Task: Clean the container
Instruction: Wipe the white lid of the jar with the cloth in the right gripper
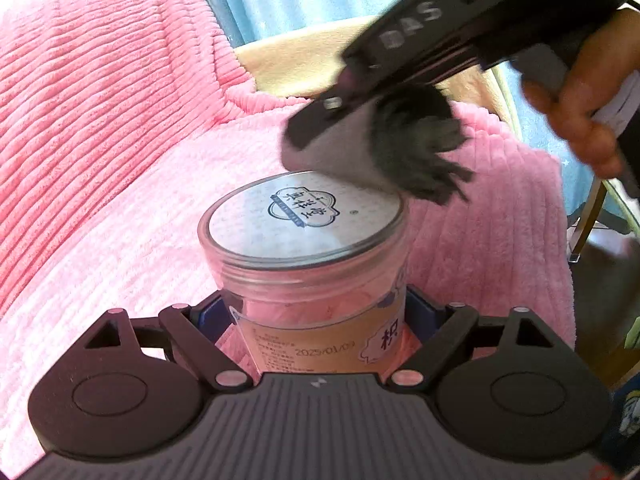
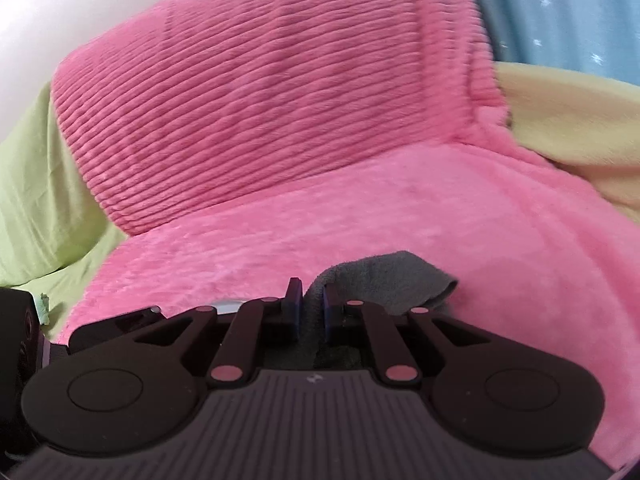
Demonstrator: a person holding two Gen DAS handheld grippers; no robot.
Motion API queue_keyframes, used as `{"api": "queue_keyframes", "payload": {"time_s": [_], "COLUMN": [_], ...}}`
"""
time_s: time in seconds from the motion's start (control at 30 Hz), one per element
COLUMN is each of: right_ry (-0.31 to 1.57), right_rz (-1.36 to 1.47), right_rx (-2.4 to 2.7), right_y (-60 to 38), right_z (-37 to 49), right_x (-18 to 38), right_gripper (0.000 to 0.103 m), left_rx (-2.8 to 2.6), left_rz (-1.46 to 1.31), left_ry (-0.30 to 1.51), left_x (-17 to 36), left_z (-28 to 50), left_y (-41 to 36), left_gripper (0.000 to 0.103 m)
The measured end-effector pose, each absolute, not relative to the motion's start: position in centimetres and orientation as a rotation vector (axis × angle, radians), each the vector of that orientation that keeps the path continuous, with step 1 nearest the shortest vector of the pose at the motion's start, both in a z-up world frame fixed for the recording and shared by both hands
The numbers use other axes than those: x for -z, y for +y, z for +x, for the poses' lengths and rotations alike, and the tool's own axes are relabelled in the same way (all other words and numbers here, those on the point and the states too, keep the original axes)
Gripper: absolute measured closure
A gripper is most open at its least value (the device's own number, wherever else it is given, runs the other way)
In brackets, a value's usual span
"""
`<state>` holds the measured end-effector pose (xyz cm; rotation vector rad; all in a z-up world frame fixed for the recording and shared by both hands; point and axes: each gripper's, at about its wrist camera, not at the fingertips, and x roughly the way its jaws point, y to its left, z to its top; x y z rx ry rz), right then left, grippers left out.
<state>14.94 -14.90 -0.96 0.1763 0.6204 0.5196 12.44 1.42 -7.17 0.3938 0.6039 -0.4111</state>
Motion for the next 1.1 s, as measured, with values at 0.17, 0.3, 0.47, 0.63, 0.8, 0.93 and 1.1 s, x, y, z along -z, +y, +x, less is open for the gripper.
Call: {"api": "queue_keyframes", "payload": {"time_s": [0.17, 0.3, 0.47, 0.63, 0.8, 0.93, 1.1], "right_ry": [0.573, 0.577, 0.670, 0.669, 0.641, 0.608, 0.542], "right_rz": [0.271, 0.272, 0.224, 0.235, 0.226, 0.236, 0.174], "right_rx": [-0.691, -0.888, -0.957, -1.022, -1.039, -0.963, -0.801], "right_y": [-17.5, -17.3, -14.6, -12.7, -10.4, -9.8, -9.7], "right_z": [12.4, 11.2, 12.2, 13.2, 14.8, 15.8, 15.9], "right_x": [-0.4, -0.7, 1.0, 1.4, 1.5, 1.6, 1.2], "right_gripper": [0.096, 0.096, 0.096, 0.098, 0.100, 0.100, 0.099], "left_rx": [0.414, 0.396, 0.393, 0.393, 0.394, 0.389, 0.395], "left_rz": [0.374, 0.384, 0.385, 0.362, 0.359, 0.352, 0.351], "left_ry": [0.609, 0.608, 0.619, 0.629, 0.632, 0.640, 0.636], "left_x": [7.0, 7.1, 7.6, 7.8, 7.8, 7.9, 7.9], "left_z": [12.2, 4.7, 7.3, 7.5, 8.8, 7.8, 6.2], "left_y": [2.2, 0.2, 0.4, 0.2, 0.1, -0.5, -1.2], "left_gripper": [0.016, 0.015, 0.015, 0.015, 0.014, 0.014, 0.014]}}
